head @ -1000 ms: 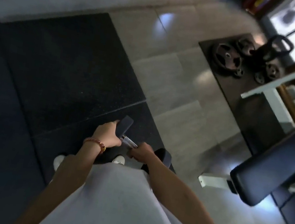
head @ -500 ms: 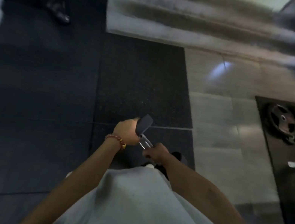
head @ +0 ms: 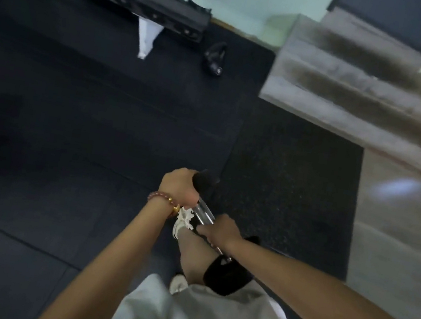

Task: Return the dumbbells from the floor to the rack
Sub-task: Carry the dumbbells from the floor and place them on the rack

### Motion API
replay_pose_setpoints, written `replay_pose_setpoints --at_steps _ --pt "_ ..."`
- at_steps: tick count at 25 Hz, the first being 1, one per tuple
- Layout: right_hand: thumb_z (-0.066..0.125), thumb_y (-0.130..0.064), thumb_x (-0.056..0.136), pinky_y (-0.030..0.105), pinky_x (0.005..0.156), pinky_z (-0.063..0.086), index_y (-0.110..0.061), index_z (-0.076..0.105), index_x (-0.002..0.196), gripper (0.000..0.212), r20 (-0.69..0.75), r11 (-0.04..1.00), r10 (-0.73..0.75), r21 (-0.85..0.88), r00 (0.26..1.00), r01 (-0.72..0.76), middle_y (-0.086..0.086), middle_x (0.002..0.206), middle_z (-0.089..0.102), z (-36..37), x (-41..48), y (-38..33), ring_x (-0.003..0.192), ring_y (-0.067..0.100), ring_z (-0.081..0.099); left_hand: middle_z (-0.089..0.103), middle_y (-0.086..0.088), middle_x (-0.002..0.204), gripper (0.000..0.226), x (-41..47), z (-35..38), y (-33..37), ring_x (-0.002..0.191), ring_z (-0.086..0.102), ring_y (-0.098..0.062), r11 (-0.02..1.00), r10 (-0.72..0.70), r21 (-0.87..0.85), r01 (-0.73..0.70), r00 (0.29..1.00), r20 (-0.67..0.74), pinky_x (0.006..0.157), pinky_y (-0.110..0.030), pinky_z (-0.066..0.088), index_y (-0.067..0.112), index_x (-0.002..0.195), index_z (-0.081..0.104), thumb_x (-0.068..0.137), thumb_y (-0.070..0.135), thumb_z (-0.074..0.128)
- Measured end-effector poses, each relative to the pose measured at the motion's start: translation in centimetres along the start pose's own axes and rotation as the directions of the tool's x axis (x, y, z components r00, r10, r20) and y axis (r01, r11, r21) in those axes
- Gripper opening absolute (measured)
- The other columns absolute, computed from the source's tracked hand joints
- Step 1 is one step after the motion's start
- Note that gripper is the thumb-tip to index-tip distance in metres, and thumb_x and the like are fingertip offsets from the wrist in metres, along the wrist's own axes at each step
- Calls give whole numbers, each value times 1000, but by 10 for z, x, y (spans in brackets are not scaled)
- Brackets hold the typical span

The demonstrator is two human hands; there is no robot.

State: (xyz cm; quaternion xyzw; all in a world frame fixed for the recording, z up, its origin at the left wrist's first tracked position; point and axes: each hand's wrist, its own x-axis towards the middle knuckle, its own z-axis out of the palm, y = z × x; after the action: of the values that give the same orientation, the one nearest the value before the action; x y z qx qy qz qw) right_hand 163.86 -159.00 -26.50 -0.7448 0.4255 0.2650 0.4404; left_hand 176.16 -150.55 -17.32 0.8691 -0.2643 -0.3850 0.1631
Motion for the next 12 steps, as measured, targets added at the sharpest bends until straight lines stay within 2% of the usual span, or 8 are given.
replay_pose_setpoints --at_steps 3,6,8,10,12 --pt "64 -27 76 24 50 42 -4 61 71 23 55 1000 -23 3 998 22 3 58 54 5 44 -67 52 15 53 64 -9 113 46 42 -47 -27 105 60 -26 1000 1 -7 -1 998 -60 81 -30 46 14 123 56 78 4 58" --pt "64 -28 70 28 59 46 3 69 84 34 116 1000 -21 -3 993 21 6 64 61 -1 90 -139 63 21 60 63 -9 116 48 93 -99 -58 106 60 -26 1000 -19 -17 17 993 -119 85 -30 46 16 127 53 81 7 58" --pt "65 -26 64 30 60 45 2 68 78 31 182 1000 -4 -5 983 5 5 58 61 -9 125 -187 58 20 58 62 -8 116 50 125 -141 -74 107 60 -25 996 -68 -63 60 990 -123 86 -31 46 16 128 51 80 8 61" --pt "64 -19 57 30 54 41 -1 63 64 19 204 1000 20 -8 979 -19 4 46 54 -17 149 -224 45 18 49 61 -8 119 51 148 -168 -90 110 59 -26 988 -130 -103 116 982 -138 89 -31 46 16 129 51 80 10 63" --pt "64 -13 57 26 48 36 -4 59 53 11 207 998 51 10 977 -54 4 40 50 -17 162 -258 40 16 43 61 -8 118 44 167 -188 -106 109 59 -26 973 -201 -150 178 967 -156 89 -31 47 15 124 54 81 9 61"
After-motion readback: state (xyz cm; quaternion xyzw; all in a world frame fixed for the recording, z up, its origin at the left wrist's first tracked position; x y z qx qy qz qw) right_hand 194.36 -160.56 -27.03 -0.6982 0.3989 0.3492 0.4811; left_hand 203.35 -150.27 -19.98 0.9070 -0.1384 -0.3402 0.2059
